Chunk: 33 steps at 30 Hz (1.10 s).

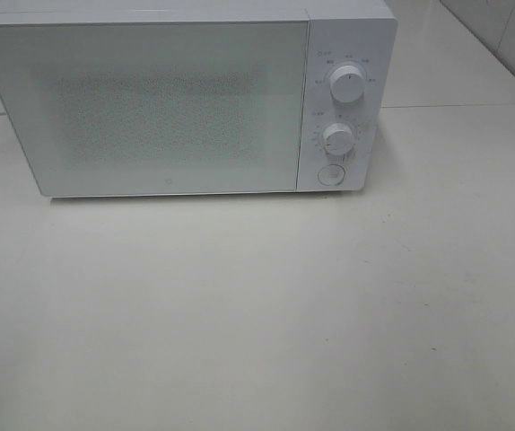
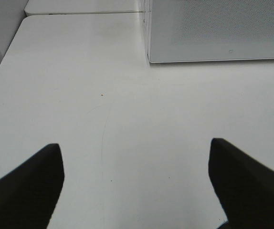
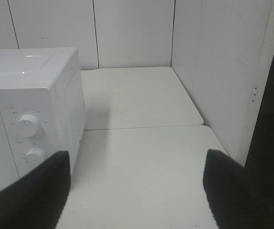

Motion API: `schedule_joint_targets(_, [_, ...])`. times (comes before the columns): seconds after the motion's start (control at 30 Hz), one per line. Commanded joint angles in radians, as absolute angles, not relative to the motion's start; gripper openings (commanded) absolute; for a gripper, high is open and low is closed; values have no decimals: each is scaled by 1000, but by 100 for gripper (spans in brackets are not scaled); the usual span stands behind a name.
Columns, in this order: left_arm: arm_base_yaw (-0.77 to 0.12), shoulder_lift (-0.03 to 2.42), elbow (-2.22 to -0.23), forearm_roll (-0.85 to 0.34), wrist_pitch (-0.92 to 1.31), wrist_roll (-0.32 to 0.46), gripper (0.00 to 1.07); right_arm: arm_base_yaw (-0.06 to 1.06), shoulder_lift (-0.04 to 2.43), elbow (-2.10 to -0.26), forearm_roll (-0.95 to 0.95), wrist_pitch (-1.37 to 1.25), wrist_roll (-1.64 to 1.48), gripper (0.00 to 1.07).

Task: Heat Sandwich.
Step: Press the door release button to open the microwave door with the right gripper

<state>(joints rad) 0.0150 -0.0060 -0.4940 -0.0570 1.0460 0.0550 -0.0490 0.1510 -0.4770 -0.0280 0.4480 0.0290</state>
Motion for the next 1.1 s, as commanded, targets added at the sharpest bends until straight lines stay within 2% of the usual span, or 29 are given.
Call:
schedule_joint_targets(0.03, [10, -23, -492, -64, 1038, 56, 76, -57, 204, -475, -43, 369, 24, 75])
schedule_joint_targets(0.57, [10, -23, -492, -64, 1038, 56, 76, -54, 514, -475, -43, -101, 24, 74])
schedule_joint_targets(0.73, [10, -23, -492, -64, 1038, 56, 76, 3, 621, -475, -49, -161, 24, 71])
schedule_joint_targets(0.83, [10, -23, -492, -64, 1038, 56, 76, 83, 718, -475, -152, -232, 20, 67])
schedule_joint_targets(0.97, [10, -23, -492, -64, 1038, 56, 76, 123, 788, -475, -227, -299, 21, 62])
schedule_joint_targets(1.0, [10, -23, -492, -64, 1038, 56, 76, 140, 835, -475, -255, -343, 28, 57])
schedule_joint_targets(1.1, [10, -23, -492, -64, 1038, 56, 76, 153, 877, -475, -265, -375, 39, 51])
